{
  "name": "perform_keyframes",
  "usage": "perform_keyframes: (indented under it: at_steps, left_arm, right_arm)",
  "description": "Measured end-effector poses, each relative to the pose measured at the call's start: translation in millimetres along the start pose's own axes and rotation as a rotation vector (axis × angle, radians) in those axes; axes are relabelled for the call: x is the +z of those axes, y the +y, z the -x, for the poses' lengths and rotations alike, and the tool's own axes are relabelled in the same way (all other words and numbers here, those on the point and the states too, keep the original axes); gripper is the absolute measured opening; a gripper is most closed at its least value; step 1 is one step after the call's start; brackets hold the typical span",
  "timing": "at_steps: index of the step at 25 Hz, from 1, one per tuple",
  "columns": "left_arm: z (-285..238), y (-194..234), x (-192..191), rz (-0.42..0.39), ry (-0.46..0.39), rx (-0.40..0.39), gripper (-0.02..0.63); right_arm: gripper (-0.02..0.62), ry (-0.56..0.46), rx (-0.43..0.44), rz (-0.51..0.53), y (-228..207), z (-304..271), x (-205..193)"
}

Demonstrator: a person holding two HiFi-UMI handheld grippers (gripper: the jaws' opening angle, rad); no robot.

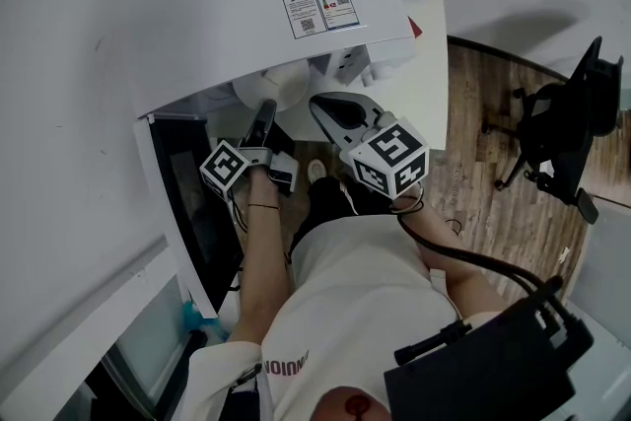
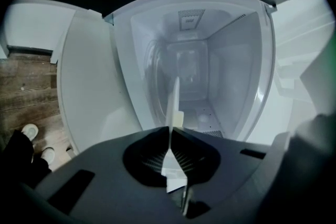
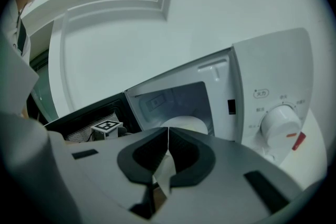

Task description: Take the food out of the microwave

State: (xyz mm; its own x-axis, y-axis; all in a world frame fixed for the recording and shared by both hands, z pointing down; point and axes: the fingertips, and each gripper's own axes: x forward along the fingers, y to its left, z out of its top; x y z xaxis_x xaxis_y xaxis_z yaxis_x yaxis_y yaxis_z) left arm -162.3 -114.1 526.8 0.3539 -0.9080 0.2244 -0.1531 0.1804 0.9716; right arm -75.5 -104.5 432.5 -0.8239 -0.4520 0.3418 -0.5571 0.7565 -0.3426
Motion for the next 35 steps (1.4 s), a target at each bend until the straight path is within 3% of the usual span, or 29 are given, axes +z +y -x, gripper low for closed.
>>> perform_keyframes:
  at_steps: [35]
  left_arm:
    - [24.2,-26.9,-19.0,0.055,-0.015,-0.11,0.025]
  right_arm:
    - [0.022,-0.02,0.052,0.044,7.2,1.5,10.4]
